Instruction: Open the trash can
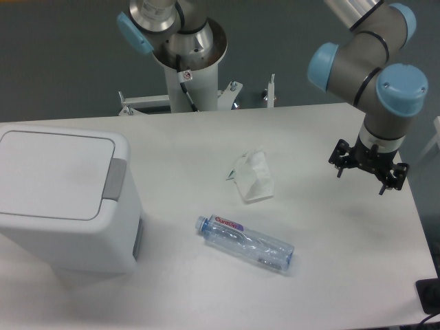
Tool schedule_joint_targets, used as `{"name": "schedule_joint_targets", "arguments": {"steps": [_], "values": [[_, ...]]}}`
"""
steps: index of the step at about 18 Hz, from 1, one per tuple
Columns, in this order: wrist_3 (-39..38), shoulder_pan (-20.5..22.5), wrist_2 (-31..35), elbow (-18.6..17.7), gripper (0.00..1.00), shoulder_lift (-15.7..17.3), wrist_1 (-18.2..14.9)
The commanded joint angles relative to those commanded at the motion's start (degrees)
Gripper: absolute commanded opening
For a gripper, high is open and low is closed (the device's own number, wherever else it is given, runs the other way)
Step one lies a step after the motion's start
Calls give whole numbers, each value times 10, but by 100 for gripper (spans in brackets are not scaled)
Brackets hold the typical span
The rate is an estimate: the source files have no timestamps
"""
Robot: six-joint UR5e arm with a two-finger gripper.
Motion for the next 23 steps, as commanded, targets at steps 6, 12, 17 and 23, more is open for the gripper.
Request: {"name": "schedule_joint_targets", "arguments": {"steps": [6,12,17,23], "values": [[-1,0,0,0,100,0,-1],[-2,-3,0,-1,100,1,1],[-11,-4,-1,-24,100,16,-1],[-114,-20,-45,-19,100,33,2]]}}
